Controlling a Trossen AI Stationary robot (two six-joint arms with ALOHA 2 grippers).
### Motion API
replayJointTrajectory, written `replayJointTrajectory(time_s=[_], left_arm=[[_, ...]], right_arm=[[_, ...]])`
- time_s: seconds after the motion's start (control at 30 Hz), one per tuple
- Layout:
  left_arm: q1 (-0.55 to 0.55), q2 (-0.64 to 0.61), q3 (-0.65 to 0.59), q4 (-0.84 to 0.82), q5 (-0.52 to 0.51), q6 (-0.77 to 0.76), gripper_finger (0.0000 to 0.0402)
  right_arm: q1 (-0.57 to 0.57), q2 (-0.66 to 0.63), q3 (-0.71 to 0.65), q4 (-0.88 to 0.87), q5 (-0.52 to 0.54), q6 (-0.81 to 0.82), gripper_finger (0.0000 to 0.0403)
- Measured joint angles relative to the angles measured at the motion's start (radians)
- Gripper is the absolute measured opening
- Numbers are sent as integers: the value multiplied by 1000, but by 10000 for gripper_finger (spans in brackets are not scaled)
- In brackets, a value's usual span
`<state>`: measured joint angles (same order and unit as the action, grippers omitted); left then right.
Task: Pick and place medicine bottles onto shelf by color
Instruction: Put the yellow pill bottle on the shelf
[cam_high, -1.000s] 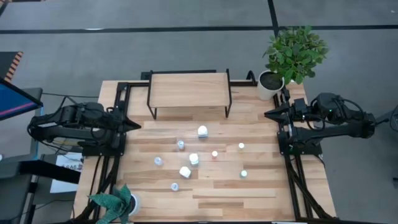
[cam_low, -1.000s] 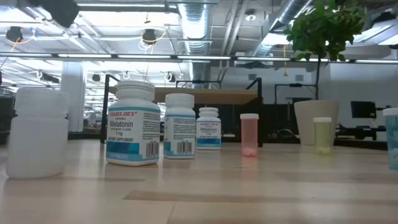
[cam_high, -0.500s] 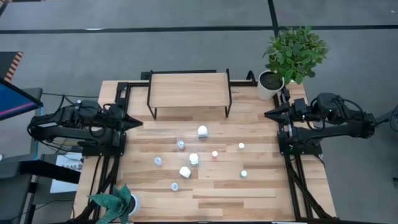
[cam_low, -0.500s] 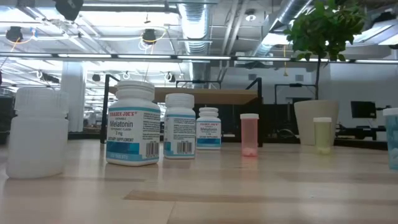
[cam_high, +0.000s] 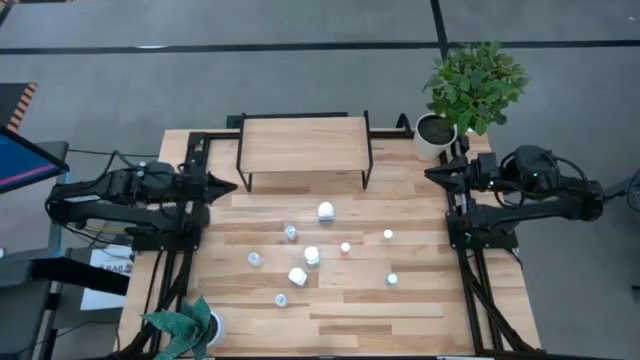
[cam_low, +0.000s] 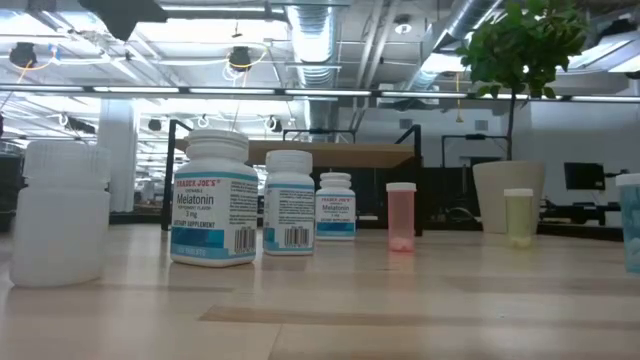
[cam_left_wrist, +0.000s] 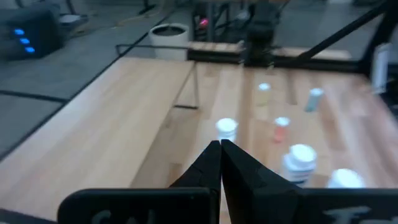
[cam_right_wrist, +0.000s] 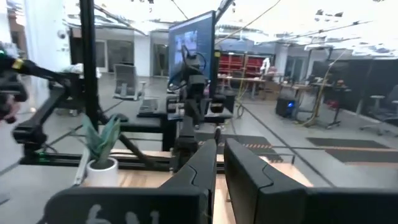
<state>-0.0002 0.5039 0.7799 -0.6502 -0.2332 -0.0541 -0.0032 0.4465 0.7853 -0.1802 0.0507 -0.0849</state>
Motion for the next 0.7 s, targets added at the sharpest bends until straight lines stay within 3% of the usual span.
replayJointTrajectory(time_s=[0.13, 0.33, 0.57, 0.7], left_arm=[[0, 67, 0, 51, -8, 52, 0], [0, 174, 0, 318, -10, 144, 0], [0, 292, 0, 617, -62, 318, 0], [5, 368, 14, 840, -110, 412, 0]], right_arm=[[0, 20, 0, 20, 77, -50, 59], [0, 20, 0, 14, 340, 65, 59], [0, 19, 0, -62, 368, 60, 59], [-4, 49, 0, -127, 377, 170, 59]])
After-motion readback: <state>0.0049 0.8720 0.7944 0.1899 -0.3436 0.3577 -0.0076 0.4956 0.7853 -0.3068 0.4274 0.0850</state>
